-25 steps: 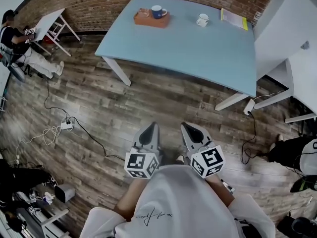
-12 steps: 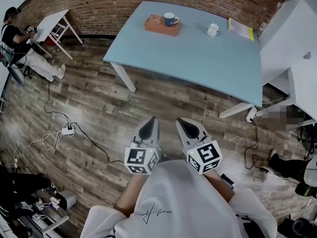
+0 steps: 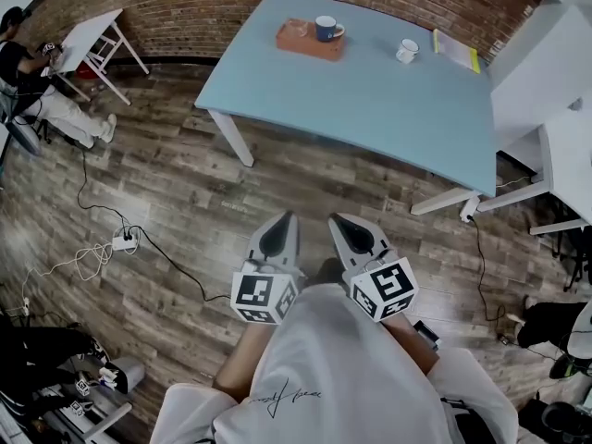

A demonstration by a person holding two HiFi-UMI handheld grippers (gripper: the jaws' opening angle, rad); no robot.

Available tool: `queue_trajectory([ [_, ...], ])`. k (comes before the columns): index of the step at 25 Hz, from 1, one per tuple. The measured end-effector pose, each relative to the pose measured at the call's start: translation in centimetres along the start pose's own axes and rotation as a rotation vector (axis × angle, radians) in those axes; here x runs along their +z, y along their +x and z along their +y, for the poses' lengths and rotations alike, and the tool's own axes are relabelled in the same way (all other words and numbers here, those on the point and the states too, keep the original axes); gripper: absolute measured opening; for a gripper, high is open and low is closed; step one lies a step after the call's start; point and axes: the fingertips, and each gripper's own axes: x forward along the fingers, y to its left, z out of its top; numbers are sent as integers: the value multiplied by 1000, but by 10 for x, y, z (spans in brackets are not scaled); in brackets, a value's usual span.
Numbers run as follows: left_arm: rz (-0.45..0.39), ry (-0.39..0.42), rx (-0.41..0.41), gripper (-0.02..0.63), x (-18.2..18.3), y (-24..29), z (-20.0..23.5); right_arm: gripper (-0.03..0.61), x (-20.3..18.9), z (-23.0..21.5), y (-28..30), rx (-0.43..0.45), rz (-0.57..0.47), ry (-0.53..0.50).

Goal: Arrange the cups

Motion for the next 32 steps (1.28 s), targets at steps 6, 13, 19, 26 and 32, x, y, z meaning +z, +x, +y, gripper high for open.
queue_trajectory([
  [6,8,-22,1,8,-1,8,9,20,0,-5,14,1,9,4],
  [13,24,-24,-1,8,9,46,30,20,5,-33,51,0,11,28],
  [19,65,-22,-24,8,15,87,47,20,12,-57,87,-9,14,64],
  [26,108,-11,-80,8,26,145,63,20,18,-86,130,-35,32,98],
  [32,131,-1,-106,8,39,191,74,20,29,-126,158,-67,34,121],
])
